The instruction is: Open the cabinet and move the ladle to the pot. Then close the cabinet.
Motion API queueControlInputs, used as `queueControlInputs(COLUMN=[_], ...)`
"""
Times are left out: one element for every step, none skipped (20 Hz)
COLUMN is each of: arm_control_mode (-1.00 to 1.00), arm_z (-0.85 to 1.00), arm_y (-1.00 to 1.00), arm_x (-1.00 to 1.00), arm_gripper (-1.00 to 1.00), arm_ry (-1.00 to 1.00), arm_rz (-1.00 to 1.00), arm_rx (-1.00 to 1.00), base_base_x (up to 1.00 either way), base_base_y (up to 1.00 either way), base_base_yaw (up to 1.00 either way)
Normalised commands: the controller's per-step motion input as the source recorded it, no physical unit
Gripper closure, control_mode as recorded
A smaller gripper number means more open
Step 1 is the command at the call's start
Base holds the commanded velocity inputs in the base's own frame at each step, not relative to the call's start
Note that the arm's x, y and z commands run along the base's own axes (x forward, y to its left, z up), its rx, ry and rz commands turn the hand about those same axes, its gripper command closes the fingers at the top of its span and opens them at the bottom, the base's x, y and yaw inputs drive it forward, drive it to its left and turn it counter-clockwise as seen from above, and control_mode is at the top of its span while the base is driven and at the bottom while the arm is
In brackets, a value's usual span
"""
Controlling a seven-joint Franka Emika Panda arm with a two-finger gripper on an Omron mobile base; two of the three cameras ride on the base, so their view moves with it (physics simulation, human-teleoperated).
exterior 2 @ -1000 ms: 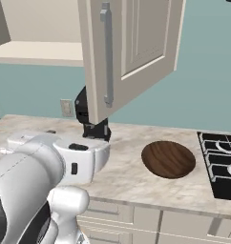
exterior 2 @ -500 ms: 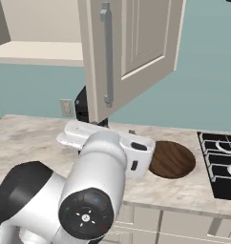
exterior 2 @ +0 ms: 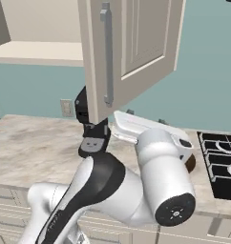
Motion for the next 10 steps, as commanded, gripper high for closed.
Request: queueControlInputs(arm_control_mode=[-1.00,-1.00,-1.00,-1.00,-1.00,-1.00,-1.00,-1.00,-1.00,-1.00], arm_z=[0.00,0.00,0.00,0.00,0.00,0.00,0.00,0.00,0.00,0.00], arm_y=[-0.29,-0.24,-0.15,-0.12,-0.13,-0.19,-0.15,-0.14,-0.14,-0.09], arm_x=[0.81,0.85,0.89,0.91,0.94,0.94,0.94,0.94,0.94,0.94], arm_gripper=[-1.00,-1.00,-1.00,-1.00,-1.00,-1.00,-1.00,-1.00,-1.00,-1.00], arm_ry=[-0.11,-0.10,-0.09,-0.09,-0.07,-0.07,-0.06,-0.06,-0.05,-0.04], arm_rz=[0.14,0.13,0.13,0.13,0.13,0.13,0.13,0.13,0.13,0.13], arm_rx=[0.17,0.17,0.17,0.16,0.17,0.17,0.17,0.17,0.17,0.16], base_base_x=[0.00,0.00,0.00,0.00,0.00,0.00,0.00,0.00,0.00,0.00], base_base_y=[0.00,0.00,0.00,0.00,0.00,0.00,0.00,0.00,0.00,0.00], base_base_yaw=[0.00,0.00,0.00,0.00,0.00,0.00,0.00,0.00,0.00,0.00])
